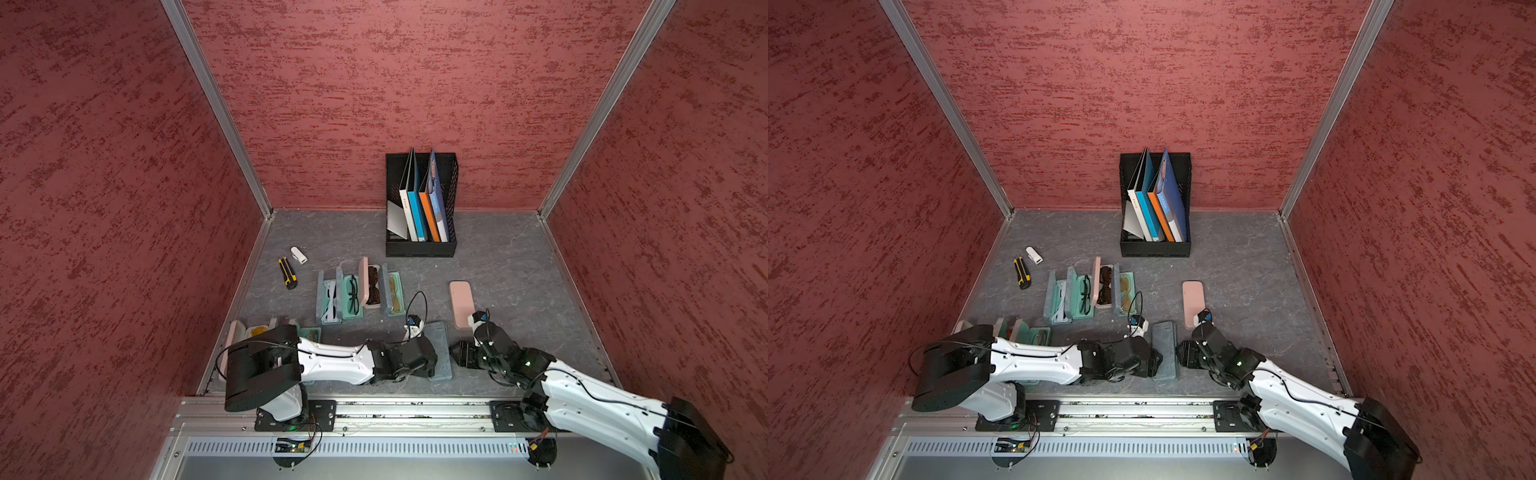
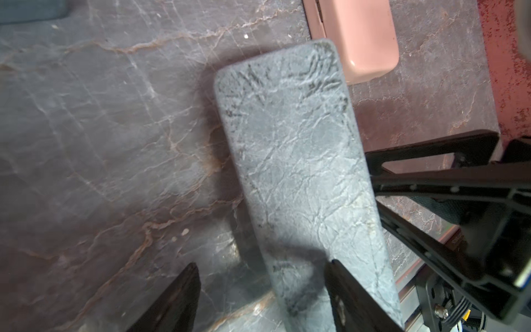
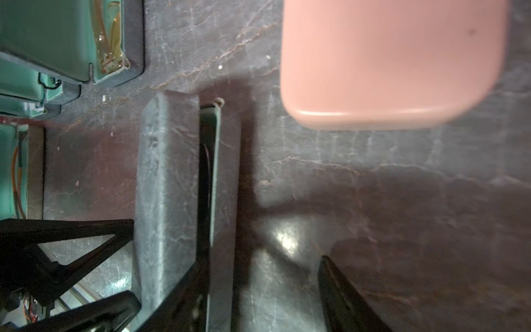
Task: Close the glasses case
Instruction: Close the glasses case at the center of the board, then move the glasses case to the center of the board.
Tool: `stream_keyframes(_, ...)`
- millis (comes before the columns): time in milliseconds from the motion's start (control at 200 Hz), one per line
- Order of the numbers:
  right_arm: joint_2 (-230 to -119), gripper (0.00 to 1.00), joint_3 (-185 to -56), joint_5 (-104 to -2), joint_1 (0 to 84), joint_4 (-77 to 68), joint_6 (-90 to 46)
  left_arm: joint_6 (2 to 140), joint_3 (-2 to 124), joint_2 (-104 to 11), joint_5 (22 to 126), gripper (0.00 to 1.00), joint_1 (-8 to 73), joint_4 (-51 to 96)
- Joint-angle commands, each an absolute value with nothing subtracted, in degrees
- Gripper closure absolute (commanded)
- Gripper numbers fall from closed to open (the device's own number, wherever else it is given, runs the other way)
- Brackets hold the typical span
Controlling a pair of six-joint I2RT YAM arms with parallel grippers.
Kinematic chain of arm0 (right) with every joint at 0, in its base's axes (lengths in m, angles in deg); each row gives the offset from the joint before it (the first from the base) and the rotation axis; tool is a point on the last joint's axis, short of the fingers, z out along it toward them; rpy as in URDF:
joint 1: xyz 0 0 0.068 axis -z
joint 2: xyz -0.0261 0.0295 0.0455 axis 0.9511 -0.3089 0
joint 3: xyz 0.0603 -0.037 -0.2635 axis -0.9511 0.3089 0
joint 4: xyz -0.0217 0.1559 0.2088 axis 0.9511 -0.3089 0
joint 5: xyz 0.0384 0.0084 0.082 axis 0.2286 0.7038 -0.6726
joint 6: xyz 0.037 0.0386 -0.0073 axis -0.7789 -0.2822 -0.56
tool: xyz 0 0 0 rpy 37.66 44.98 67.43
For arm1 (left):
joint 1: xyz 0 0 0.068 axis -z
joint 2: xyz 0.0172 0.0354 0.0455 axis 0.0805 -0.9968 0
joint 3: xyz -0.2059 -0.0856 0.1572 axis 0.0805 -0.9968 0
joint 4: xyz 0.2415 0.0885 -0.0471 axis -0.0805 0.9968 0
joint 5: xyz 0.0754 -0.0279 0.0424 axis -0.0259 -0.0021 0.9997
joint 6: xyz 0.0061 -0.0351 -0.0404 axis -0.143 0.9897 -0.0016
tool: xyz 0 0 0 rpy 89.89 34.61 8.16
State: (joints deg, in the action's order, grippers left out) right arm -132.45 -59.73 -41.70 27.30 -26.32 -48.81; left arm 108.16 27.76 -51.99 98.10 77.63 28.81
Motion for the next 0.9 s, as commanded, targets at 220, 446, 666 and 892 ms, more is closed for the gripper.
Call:
stream_keyframes(220, -125.13, 0.16, -65.13, -39.36, 31.80, -37.38, -46.20, 106.78, 30.83, -56.21, 96.53, 0.29, 76.60, 28.82)
stream_keyframes(446, -126.38, 0.16, -62.75, -44.59, 33.25, -32.24, -45.70, 107.46, 30.15, -55.12, 97.21, 0.29, 76.64, 27.72)
stream_keyframes(666, -122.50, 0.17, -63.09, -47.94, 33.31, -33.58, -44.94, 107.98, 26.76, -47.15, 99.66, 0.26, 77.19, 29.83)
stream_keyframes(892, -124.00, 0.05, -62.39, -49.54, 32.48, -37.58, -42.73, 109.32, 21.70, -38.14, 102.17, 0.18, 78.91, 32.22)
